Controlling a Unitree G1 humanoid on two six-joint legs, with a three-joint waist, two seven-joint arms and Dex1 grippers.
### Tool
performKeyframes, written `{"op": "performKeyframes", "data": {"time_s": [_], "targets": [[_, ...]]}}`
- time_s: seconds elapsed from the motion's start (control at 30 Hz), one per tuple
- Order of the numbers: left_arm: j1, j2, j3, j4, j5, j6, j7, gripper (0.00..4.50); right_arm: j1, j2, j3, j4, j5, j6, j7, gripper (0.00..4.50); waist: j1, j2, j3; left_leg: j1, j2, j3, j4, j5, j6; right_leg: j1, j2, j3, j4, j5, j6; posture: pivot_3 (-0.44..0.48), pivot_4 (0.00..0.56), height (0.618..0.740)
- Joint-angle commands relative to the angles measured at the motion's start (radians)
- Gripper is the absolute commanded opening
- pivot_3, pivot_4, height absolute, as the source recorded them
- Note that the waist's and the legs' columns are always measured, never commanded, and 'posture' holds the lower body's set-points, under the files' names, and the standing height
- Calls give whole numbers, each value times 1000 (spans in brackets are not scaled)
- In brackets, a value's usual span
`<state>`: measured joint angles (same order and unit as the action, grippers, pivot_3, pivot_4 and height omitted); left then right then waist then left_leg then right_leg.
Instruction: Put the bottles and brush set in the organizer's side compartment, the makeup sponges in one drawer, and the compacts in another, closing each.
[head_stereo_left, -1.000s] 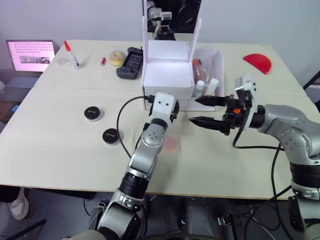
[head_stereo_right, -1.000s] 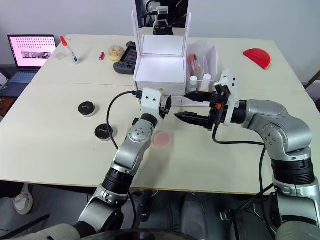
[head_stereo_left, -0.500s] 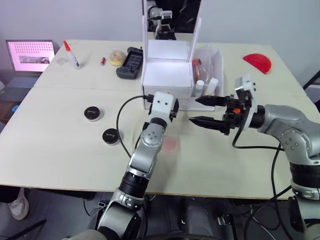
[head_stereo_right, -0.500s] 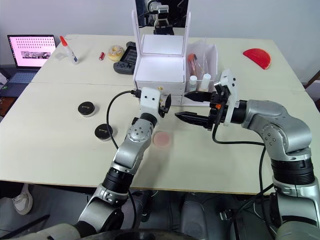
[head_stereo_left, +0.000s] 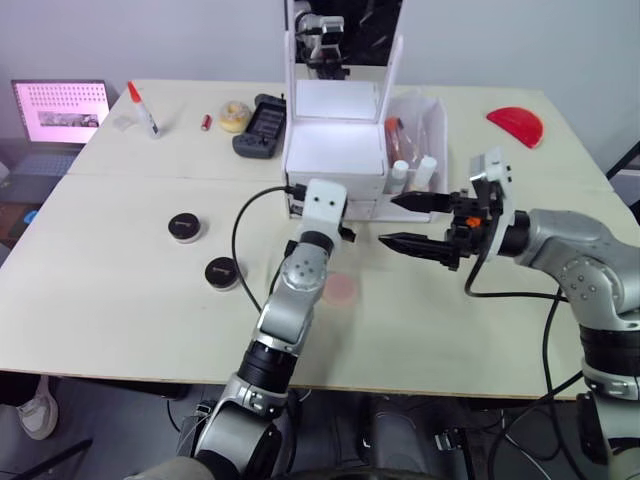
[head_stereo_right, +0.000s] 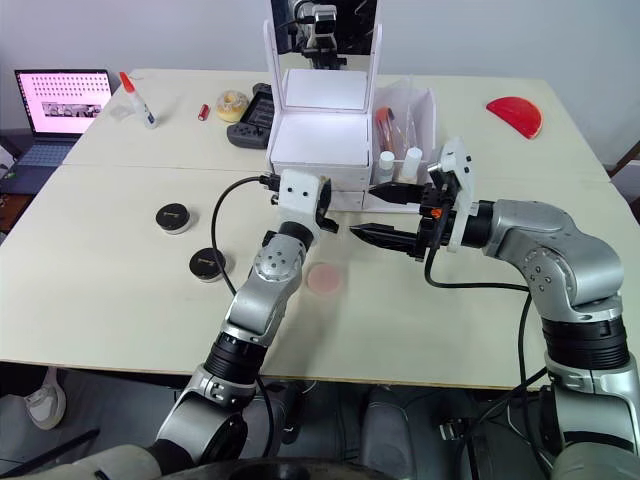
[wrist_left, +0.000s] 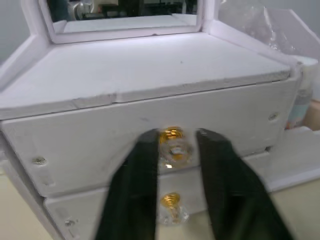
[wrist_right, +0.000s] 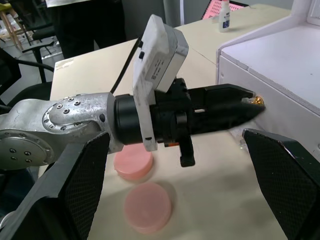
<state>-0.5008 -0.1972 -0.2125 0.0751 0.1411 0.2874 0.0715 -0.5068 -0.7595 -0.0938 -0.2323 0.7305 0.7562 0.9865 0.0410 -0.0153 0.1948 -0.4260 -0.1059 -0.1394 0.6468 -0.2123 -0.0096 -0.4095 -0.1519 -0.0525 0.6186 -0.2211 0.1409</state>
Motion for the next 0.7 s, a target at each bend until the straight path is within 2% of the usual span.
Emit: {"op": "performKeyframes", "data": {"time_s": [0.03,0.43,0.7], "targets": [[-27,-18,-6,-35,-3,-24,1,321,-7,-1,-25,-35,11,-13,-2,4500,1,0,0,0,0,0,0,0,0,0,0,0,0,0,0,0,150,737],[0,-3,-25,-66,-3,-1,-34,321,-2,-2,-30,-42,13,-14,-7,4500,0,0,0,0,0,0,0,0,0,0,0,0,0,0,0,0,150,737],[144,79,-106,-293,-34,60,-190,321,-11,-9,-36,-51,20,-6,-9,4500,2,0,0,-1,0,0,-1,0,0,-1,0,1,-1,2,-3,0,150,737]]}}
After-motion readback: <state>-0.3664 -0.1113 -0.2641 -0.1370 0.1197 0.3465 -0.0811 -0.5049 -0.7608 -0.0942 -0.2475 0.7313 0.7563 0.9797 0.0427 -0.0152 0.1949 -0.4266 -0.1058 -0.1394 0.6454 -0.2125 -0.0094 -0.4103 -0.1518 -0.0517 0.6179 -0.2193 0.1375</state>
